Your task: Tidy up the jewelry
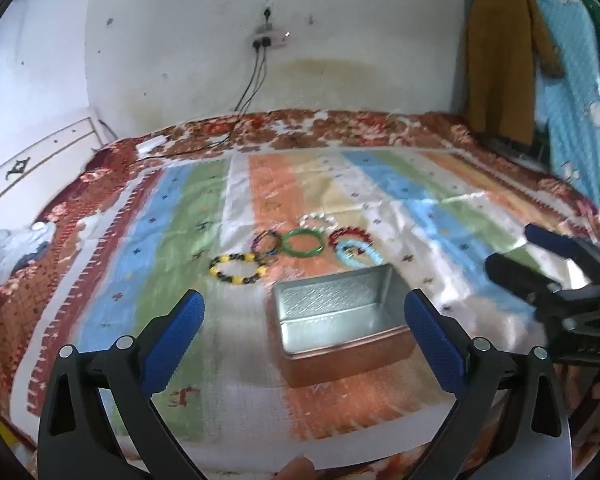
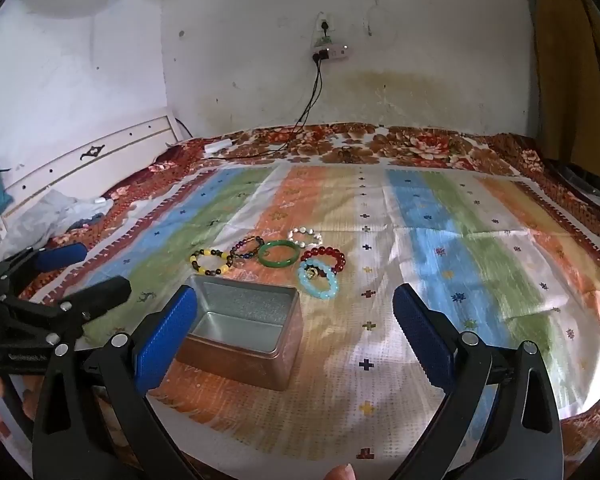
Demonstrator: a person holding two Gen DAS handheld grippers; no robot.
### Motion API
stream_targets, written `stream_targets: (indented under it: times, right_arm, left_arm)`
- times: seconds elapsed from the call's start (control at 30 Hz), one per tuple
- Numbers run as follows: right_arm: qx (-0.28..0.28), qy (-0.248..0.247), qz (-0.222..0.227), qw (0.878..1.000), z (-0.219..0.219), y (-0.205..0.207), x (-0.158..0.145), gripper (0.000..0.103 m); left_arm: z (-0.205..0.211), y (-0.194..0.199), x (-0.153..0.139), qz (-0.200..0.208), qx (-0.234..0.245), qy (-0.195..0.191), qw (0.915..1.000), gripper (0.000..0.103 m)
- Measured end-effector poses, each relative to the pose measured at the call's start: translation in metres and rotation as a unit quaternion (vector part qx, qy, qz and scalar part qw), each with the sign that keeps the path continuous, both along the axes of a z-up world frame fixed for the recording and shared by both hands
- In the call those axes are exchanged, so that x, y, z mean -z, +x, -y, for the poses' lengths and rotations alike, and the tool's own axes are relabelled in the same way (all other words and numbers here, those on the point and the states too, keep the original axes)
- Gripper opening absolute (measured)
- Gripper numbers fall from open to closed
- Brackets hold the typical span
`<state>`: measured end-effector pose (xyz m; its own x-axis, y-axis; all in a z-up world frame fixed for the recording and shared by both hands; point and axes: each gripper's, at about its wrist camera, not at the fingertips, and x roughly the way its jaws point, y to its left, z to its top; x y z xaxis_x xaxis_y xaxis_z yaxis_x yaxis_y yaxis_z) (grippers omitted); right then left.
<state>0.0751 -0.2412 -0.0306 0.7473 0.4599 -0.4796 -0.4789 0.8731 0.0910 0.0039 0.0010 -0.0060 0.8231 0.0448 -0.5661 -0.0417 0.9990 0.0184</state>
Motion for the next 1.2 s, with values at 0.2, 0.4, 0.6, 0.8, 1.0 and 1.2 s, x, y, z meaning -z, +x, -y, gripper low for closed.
stream_targets:
  times: [0.2, 0.4, 0.6, 0.8, 1.0, 1.2]
  right_arm:
    - [0.0, -0.003, -0.003, 1.0, -0.0043, -0.0011, 0.0033, 0.099]
    - [-0.002, -0.011, -0.002, 1.0, -0.0073, -0.0005, 0.0039, 0.099]
    - [0.001, -0.009, -0.004, 1.0, -0.0071, -0.0006, 0.0053, 0.099]
    - [0.005, -0.007, -0.003, 1.0, -0.0043, -0.0005, 0.0046, 0.099]
    - [0.006, -0.004, -0.007, 1.0, -0.0036, 0.0009, 0.0033, 0.099]
    - [0.002, -0.012, -0.006, 1.0, -0.0085, 0.0031, 0.0007, 0.099]
  left_arm:
    - [-0.0068, -0.0004, -0.0018, -0.002, 0.006, -0.027, 0.9996, 0.097]
    - [-0.0085, 0.0024, 0.0006, -0.011, 0.0, -0.033, 0.9994, 0.097]
    - [-0.0088, 0.004, -0.0005, -0.012, 0.003, -0.03, 0.9995, 0.097]
    - [-0.0081, 0.0043, -0.0006, -0.012, 0.004, -0.032, 0.9994, 0.097]
    - [-0.0082, 0.0045, 0.0005, -0.015, 0.0, -0.031, 0.9994, 0.097]
    - [-0.008, 0.0044, 0.0021, -0.017, 0.003, -0.034, 0.9993, 0.097]
